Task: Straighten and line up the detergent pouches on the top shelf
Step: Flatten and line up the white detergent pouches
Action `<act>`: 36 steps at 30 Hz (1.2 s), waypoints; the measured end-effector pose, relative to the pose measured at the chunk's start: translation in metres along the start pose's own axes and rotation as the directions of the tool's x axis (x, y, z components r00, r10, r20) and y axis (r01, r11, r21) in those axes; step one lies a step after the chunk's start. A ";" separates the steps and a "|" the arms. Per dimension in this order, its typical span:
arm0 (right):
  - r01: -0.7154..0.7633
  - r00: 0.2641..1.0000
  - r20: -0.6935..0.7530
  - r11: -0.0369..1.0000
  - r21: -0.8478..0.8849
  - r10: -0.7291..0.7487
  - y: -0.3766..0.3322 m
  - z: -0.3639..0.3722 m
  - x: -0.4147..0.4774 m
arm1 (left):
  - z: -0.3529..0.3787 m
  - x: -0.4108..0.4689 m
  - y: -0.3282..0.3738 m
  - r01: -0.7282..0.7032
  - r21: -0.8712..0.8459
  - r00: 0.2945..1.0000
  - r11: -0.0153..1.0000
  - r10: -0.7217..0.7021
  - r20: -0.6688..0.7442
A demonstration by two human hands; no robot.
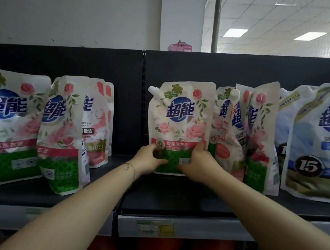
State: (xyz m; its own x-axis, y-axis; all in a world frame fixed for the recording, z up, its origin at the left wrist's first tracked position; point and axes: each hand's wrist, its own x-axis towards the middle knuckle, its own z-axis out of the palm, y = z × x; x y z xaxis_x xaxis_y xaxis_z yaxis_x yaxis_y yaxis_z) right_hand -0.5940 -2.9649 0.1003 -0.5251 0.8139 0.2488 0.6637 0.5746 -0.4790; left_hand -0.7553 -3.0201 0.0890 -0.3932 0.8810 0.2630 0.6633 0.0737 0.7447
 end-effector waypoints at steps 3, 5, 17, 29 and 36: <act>-0.029 0.999 0.028 1.000 -0.012 0.030 0.001 -0.003 0.009 | 0.008 0.007 0.004 -0.055 0.046 0.998 0.997 0.053 0.046; -0.037 0.998 0.057 0.999 0.004 0.036 0.003 -0.002 0.015 | 0.007 0.013 0.005 -0.023 0.066 0.999 0.998 0.025 -0.035; 0.092 0.991 0.093 0.996 0.010 -0.093 0.012 0.006 0.032 | 0.001 0.092 -0.001 0.162 -0.436 0.961 0.885 -0.243 -0.136; 0.199 0.979 0.001 0.962 -0.189 -0.202 -0.014 0.031 0.052 | -0.018 0.114 -0.032 0.182 -0.508 0.926 0.842 -0.320 -0.198; 0.308 0.949 -0.009 0.936 -0.172 -0.315 -0.050 0.059 0.058 | -0.062 0.096 -0.052 0.240 -0.578 0.841 0.780 -0.464 -0.277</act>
State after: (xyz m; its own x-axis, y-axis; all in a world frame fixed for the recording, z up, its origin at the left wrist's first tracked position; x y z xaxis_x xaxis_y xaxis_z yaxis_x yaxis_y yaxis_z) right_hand -0.6890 -2.9516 0.0886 -0.7023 0.5926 0.3944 0.5504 0.8034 -0.2270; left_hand -0.8673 -2.9686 0.1135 -0.8151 0.5775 0.0458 0.0551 -0.0014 0.9985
